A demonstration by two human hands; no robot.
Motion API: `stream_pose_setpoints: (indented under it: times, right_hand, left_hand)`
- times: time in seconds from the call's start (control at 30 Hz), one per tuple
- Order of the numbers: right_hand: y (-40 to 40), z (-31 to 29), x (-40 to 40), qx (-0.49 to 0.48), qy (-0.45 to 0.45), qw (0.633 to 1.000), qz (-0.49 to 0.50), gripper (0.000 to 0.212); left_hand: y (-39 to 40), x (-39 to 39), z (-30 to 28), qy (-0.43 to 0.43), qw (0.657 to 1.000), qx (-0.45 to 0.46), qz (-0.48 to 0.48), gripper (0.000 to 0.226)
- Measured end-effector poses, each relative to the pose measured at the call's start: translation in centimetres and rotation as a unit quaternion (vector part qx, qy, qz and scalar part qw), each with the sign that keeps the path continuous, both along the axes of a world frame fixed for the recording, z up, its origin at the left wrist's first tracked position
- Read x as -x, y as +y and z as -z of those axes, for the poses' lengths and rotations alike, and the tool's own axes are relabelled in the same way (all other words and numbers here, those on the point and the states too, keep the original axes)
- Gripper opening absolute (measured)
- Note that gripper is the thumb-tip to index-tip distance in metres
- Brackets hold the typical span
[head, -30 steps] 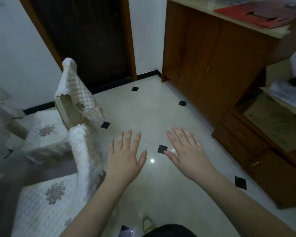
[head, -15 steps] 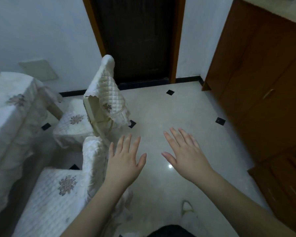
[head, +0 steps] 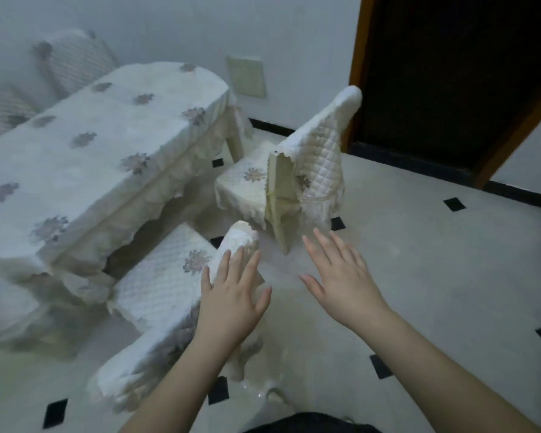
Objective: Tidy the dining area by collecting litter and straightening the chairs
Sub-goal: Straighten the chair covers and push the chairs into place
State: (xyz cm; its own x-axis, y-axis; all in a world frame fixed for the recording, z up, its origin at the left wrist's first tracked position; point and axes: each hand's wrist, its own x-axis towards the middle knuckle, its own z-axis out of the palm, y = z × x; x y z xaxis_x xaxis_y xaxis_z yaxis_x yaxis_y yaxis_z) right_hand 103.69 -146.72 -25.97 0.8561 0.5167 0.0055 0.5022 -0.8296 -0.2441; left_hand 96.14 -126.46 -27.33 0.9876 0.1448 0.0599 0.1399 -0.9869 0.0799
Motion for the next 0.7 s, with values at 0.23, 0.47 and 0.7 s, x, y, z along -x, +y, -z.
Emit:
stream_pose_setpoints:
  times: [0.23,0.47,0.7]
  right_hand:
    - [9.1,0.2,-3.3,-0.006,-0.004,0.99,-0.141,0.066]
    - [14.9,2.1,-5.6,0.009,0.011,0.975,-0.221,0.067]
    - [17.0,3.1,-7.2,0.007,0.033,0.945,-0.325,0.067]
  left_hand:
    - [6.9,2.9,1.8,0.016,0.99,0.011,-0.136,0.081]
    - [9.9,4.5,3.4,0.038,0.976,0.022,-0.213,0.084]
    - [9.6,5.0,3.7,0.045,0.957,0.01,-0.287,0.085]
